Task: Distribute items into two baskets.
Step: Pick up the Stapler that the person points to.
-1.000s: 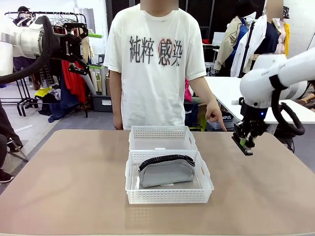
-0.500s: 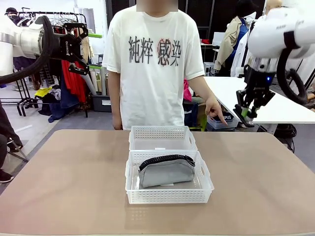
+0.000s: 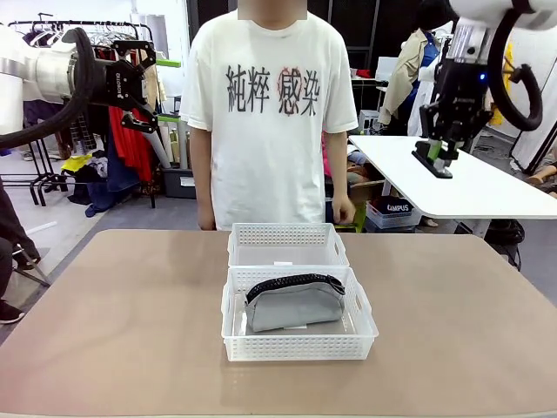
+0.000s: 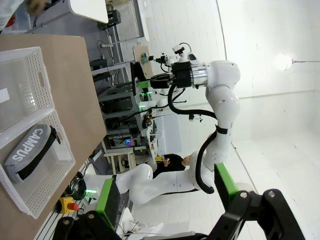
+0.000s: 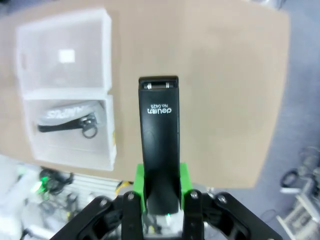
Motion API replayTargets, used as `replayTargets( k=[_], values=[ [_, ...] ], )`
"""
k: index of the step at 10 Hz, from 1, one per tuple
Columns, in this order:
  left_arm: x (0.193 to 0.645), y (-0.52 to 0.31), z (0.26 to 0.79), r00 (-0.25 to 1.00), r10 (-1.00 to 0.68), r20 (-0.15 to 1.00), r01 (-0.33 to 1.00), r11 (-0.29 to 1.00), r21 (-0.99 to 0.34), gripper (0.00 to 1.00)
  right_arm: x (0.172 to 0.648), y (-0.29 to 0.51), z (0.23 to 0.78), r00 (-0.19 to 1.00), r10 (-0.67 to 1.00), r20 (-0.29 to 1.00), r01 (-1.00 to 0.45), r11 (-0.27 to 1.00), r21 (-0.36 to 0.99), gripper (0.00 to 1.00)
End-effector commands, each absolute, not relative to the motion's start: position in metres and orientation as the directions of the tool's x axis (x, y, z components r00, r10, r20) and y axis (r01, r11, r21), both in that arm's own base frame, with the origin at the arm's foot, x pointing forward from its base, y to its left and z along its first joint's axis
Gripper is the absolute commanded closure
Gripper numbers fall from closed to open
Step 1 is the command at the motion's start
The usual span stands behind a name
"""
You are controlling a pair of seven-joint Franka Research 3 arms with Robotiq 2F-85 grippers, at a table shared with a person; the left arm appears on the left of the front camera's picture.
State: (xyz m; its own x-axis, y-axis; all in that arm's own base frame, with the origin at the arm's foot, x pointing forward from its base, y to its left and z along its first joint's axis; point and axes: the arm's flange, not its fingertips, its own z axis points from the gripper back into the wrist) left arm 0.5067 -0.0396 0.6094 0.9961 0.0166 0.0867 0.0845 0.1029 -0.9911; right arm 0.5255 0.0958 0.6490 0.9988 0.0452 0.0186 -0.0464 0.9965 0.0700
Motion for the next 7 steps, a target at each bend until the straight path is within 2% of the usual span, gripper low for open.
replayTargets(
  k=[1, 7],
  values=[
    [0.505, -0.038, 0.611, 0.996, 0.010, 0.086, 0.085, 0.098, -0.992, 0.00, 0.535, 0.104, 0.672, 1.000, 0.016, 0.010, -0.017, 0.995, 0.095, 1.00],
    [0.505, -0.038, 0.611, 0.996, 0.010, 0.086, 0.085, 0.098, -0.992, 0.00, 0.528, 0.111, 0.709, 0.996, -0.013, 0.083, 0.008, 0.998, 0.062, 1.00]
  ],
)
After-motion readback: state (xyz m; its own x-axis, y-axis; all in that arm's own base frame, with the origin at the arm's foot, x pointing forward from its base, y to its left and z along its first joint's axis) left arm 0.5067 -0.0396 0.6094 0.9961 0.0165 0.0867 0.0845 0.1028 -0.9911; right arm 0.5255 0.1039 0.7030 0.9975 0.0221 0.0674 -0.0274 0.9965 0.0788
